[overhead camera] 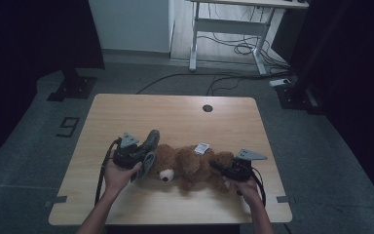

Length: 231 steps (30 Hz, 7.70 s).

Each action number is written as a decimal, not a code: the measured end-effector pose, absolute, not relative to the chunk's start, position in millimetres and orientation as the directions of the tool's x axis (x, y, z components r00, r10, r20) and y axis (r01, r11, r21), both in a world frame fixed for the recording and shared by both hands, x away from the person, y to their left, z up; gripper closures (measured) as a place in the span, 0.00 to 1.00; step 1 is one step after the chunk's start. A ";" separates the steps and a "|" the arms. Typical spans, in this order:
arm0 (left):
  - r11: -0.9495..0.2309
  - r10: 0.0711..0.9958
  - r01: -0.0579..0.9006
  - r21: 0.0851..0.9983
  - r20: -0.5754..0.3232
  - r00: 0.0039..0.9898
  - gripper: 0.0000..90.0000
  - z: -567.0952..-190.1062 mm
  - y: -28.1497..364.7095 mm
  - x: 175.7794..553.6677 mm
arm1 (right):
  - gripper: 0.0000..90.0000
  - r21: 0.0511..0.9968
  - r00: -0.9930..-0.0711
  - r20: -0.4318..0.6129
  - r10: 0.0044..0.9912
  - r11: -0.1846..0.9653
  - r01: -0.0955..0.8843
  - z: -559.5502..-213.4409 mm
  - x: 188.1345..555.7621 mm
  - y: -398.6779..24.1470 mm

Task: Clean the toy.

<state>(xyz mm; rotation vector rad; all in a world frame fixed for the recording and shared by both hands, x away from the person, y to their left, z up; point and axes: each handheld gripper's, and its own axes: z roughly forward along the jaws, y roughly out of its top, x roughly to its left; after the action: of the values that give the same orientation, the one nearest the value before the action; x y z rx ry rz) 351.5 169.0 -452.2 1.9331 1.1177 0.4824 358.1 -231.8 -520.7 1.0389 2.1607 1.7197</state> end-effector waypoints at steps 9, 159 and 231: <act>-0.287 0.814 0.459 0.841 -0.038 0.580 0.89 -424.8 140.8 348.9 | 0.66 0.911 -0.729 0.276 0.626 0.072 0.407 -522.5 360.1 -231.4; -0.459 0.649 0.475 0.751 -0.081 0.756 0.90 -440.2 27.5 366.8 | 0.66 0.900 -0.700 0.292 0.652 0.060 0.431 -525.5 361.6 -230.3; -0.376 0.761 0.566 0.734 -0.104 0.641 0.89 -444.3 100.2 402.2 | 0.66 0.907 -0.712 0.274 0.647 0.072 0.415 -523.8 359.8 -232.6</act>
<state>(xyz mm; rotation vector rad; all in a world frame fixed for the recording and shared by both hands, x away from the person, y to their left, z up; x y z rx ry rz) 402.2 100.2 -444.3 2.0880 1.0303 0.3224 359.8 -232.6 -523.8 1.0809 2.1427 1.6973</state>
